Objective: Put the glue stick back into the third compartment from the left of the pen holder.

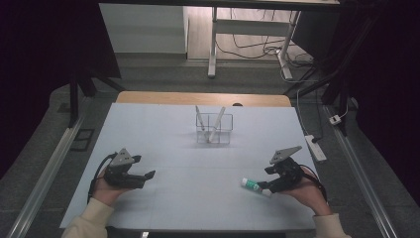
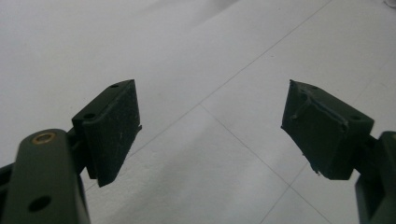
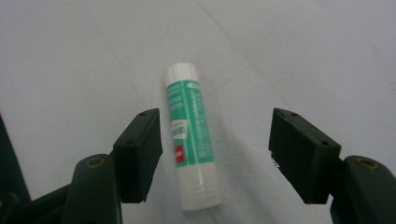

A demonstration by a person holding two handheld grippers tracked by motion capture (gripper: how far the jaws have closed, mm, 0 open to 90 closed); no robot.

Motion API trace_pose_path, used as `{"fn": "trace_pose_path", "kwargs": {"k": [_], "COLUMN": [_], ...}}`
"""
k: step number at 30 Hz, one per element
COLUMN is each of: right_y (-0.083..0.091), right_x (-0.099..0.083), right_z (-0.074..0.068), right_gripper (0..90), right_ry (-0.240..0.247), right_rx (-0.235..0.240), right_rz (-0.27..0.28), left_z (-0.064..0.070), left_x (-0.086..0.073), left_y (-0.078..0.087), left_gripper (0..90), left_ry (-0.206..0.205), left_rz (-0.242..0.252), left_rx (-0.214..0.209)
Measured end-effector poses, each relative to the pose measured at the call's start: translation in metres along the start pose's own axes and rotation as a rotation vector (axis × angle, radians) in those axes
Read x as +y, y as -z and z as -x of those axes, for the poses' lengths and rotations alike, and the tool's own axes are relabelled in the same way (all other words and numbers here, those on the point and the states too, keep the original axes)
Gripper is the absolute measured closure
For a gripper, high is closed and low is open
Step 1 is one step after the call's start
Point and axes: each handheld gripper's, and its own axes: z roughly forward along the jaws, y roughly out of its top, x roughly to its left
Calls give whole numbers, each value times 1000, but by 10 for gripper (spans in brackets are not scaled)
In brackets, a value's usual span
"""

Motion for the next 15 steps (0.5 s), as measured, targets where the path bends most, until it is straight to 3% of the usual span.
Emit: {"fn": "trace_pose_path", "kwargs": {"k": [10, 15], "right_y": [-15, -23], "right_x": [1, 1], "right_z": [-10, -14], "right_gripper": [335, 396], "right_ry": [32, 56], "right_rx": [-1, -11], "right_rz": [-108, -165], "left_z": [1, 1], "left_x": [1, 1], "left_y": [-1, -1], "left_gripper": [193, 194], "left_ry": [-5, -5], "left_rz": [-3, -3], "left_rx": [-5, -4]}}
